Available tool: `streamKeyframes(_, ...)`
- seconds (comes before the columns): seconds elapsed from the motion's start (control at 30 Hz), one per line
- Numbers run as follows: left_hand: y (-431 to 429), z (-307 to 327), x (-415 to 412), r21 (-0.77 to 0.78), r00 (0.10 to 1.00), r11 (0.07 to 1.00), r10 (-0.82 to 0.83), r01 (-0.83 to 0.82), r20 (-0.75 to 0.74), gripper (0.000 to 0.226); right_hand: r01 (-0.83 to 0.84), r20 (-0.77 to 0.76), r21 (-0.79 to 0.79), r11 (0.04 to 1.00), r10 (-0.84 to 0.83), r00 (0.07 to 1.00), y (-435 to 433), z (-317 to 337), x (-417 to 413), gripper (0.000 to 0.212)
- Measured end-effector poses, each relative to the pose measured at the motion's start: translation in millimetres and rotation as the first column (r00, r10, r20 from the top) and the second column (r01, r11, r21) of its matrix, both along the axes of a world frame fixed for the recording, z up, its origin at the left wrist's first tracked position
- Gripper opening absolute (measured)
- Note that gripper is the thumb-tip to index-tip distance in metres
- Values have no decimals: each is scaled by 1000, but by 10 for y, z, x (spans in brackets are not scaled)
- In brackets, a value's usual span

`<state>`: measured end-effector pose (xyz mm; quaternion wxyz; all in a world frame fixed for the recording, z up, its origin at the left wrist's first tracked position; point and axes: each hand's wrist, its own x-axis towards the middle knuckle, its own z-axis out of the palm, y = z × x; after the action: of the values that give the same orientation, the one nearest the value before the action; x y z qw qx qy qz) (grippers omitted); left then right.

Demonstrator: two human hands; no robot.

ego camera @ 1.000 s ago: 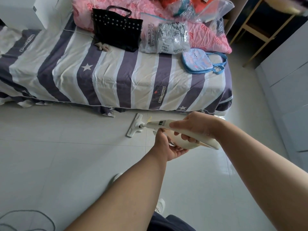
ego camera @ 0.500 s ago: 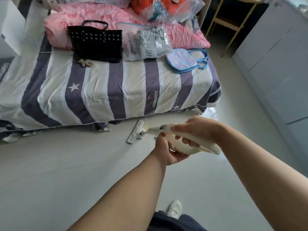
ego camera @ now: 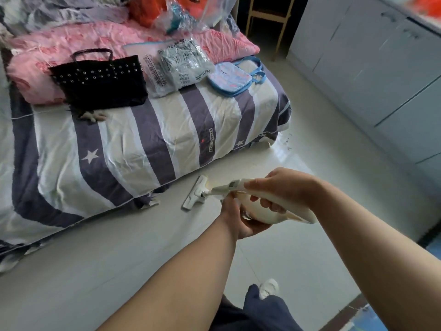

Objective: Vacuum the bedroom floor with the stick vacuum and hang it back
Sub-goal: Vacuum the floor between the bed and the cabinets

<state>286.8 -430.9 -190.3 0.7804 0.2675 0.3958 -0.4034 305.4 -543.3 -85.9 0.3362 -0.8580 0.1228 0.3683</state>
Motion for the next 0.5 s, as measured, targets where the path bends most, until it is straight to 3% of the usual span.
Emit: streamKeyframes(0.5,484,-7,-662,80,985,983,-170,167,33,37,269,18,116,956,-273,962,482,-44,-962,54)
